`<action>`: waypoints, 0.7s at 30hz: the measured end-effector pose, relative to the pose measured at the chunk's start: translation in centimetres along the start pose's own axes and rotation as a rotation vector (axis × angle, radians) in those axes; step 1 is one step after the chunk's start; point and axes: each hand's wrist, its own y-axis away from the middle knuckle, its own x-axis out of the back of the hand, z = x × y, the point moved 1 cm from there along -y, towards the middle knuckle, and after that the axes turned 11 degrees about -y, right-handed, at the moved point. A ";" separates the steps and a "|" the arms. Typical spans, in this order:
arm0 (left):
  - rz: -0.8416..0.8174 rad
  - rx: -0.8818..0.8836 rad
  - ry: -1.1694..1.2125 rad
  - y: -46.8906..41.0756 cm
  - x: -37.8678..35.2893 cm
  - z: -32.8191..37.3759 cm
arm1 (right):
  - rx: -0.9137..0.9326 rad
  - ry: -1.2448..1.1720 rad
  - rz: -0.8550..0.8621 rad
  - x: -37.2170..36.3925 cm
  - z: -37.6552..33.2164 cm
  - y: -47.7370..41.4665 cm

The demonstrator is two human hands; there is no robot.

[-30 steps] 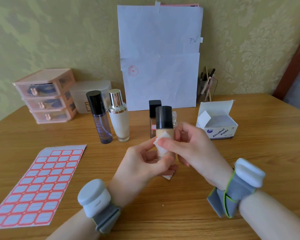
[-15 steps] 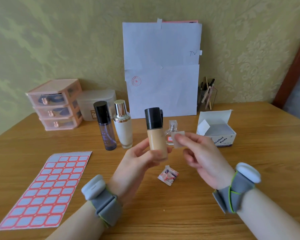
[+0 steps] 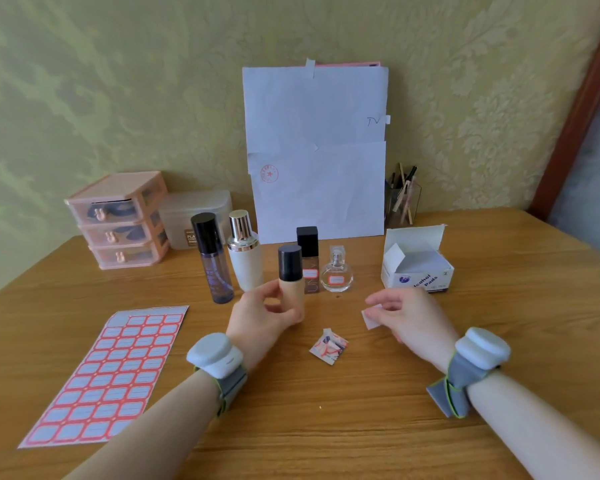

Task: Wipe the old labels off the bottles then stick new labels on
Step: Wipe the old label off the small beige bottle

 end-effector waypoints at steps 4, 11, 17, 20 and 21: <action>0.064 -0.004 -0.089 -0.6 -0.3 -0.7 | -0.005 0.112 -0.007 0.2 -0.1 0.6; 0.109 0.033 -0.170 -2.4 -0.8 -0.9 | -0.040 0.285 -0.026 0.1 -0.2 1.2; 0.096 0.045 -0.393 -3.4 -0.3 -0.5 | 0.045 0.484 -0.002 0.3 -0.4 1.8; 0.105 0.072 -0.548 -3.6 0.0 -0.2 | 0.095 0.535 0.061 0.2 -0.5 1.7; 0.109 0.080 -0.603 -3.7 0.0 -0.1 | 0.111 0.521 0.078 0.1 -0.7 1.7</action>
